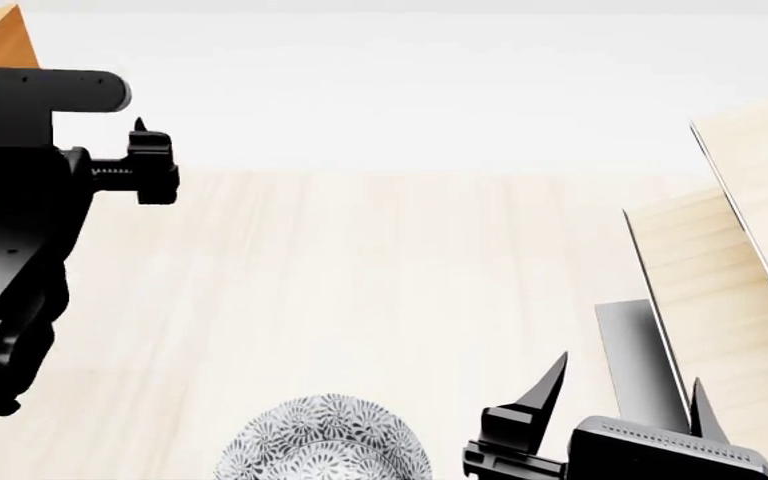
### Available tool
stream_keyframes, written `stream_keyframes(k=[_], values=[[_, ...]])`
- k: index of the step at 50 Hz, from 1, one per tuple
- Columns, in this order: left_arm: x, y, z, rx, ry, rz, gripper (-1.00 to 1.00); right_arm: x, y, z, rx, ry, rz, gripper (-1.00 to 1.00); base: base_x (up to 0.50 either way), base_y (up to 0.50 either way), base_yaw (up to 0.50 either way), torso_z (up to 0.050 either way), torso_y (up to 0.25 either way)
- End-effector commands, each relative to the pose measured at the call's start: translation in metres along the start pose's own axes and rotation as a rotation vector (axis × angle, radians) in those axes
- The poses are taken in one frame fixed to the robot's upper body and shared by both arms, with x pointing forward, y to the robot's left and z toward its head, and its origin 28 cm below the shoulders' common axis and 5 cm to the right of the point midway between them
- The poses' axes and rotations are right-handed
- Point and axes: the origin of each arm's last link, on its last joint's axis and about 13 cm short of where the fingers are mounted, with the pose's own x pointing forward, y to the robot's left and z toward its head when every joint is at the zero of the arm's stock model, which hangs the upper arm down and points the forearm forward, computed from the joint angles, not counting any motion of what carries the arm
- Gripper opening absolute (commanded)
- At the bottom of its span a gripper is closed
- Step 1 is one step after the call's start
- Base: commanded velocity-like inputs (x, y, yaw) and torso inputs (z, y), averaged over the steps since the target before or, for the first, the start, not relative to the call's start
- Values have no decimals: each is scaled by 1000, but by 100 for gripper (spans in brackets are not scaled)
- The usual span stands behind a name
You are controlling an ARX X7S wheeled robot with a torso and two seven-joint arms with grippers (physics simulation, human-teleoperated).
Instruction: Close the top drawer of the cabinet.
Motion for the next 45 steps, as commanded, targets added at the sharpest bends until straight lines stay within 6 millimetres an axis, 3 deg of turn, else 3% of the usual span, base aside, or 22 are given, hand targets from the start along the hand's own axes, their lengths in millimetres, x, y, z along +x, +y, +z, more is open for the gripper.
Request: stream_keyframes(k=[1, 9, 14, 45], values=[[14, 13, 23, -66, 96, 65, 100, 2, 3, -3, -5, 3, 7, 100, 0, 0, 0, 0, 0], [12, 32, 24, -202, 220, 187, 100, 4, 6, -5, -9, 5, 11, 100, 0, 0, 0, 0, 0], [10, 56, 17, -267, 267, 329, 100, 7, 8, -7, -10, 6, 13, 100, 0, 0, 0, 0, 0], [1, 140, 15, -298, 214, 705, 100, 13, 6, -11, -28, 30, 5, 100, 0, 0, 0, 0, 0]])
